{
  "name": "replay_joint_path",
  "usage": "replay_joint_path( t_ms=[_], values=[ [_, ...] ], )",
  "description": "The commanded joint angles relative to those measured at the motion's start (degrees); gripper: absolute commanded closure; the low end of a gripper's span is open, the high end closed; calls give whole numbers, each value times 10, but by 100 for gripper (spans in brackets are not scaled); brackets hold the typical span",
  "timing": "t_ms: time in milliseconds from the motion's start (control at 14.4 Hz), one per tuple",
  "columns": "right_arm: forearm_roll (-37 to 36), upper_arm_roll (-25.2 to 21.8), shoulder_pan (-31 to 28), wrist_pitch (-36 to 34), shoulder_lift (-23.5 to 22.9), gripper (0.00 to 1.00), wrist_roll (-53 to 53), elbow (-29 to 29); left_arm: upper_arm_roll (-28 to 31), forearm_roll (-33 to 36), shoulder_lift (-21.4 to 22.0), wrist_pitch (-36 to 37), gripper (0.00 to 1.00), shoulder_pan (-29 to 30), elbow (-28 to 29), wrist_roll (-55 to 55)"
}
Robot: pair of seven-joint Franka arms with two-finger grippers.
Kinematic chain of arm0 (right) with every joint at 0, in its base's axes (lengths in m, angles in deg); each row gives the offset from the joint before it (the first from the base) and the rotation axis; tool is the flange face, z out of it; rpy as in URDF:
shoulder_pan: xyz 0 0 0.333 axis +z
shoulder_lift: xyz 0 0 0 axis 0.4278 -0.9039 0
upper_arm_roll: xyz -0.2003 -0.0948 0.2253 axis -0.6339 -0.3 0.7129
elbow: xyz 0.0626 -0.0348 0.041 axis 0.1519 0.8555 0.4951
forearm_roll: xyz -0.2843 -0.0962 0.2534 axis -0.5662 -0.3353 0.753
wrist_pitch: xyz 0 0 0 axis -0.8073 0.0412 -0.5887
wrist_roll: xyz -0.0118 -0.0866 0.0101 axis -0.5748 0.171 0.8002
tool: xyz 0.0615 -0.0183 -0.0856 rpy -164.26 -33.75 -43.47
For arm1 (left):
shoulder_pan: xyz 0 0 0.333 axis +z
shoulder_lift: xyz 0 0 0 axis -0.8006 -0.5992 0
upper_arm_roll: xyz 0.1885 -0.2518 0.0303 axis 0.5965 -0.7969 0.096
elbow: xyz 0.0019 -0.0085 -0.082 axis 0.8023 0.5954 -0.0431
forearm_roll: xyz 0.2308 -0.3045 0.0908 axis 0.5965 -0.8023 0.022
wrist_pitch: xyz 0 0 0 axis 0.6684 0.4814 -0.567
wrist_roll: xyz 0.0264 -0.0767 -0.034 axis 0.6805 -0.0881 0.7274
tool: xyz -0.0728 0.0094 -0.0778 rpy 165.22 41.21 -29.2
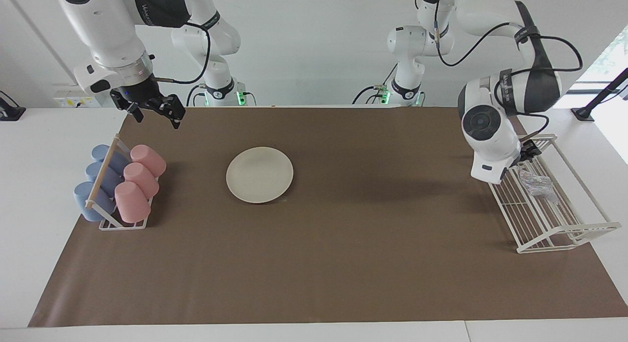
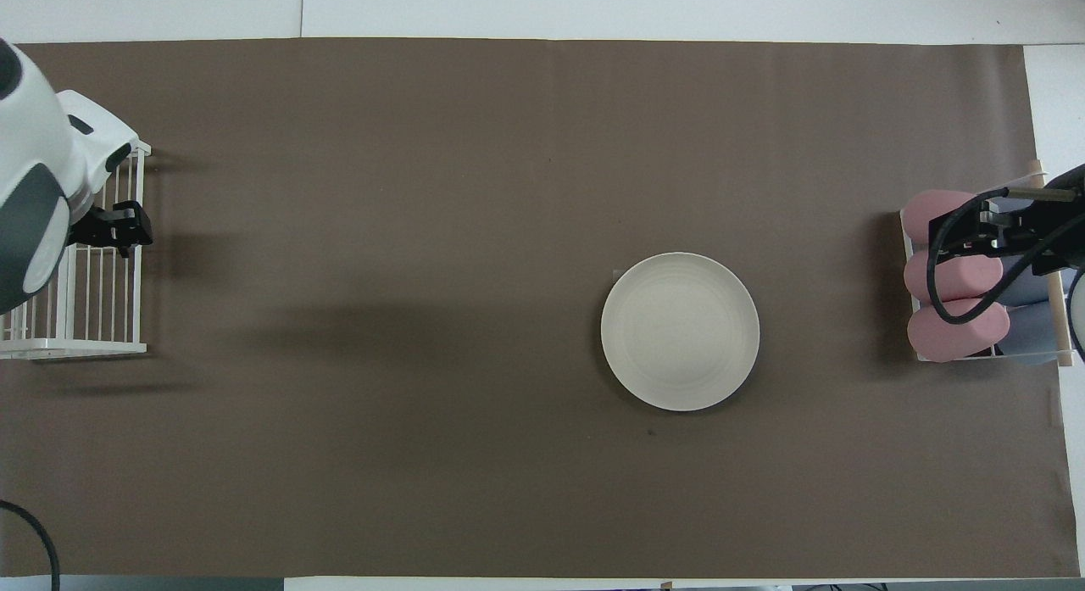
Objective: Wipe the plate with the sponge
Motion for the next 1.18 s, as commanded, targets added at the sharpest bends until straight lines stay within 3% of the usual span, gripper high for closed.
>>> replay_joint_path(
  t_ms=[0,208,555,624,694,832,1110],
  values=[
    [-12,7,11,-21,7,0,-67,-4,7,43,-40,-4,0,-5,-40,0],
    [-14,10,22,-51,-3,0,-145,-37,6,64,-41,-29,0,5,-34,-9],
    [-3,25,117,16,-2,0,-369,-20,6,65,-40,-43,0,13,-32,-14],
    [5,25,122,18,-5,0,-380,-22,7,65,-40,-44,4,13,-30,-14],
    [15,25,122,20,-9,0,-387,-23,7,65,-40,-44,17,13,-26,-14],
    [24,25,123,18,-23,0,-440,-47,8,65,-39,-39,98,13,-19,-13],
    [16,25,157,-10,-95,0,-498,-151,8,65,-38,-36,100,13,-22,-14]
  ],
)
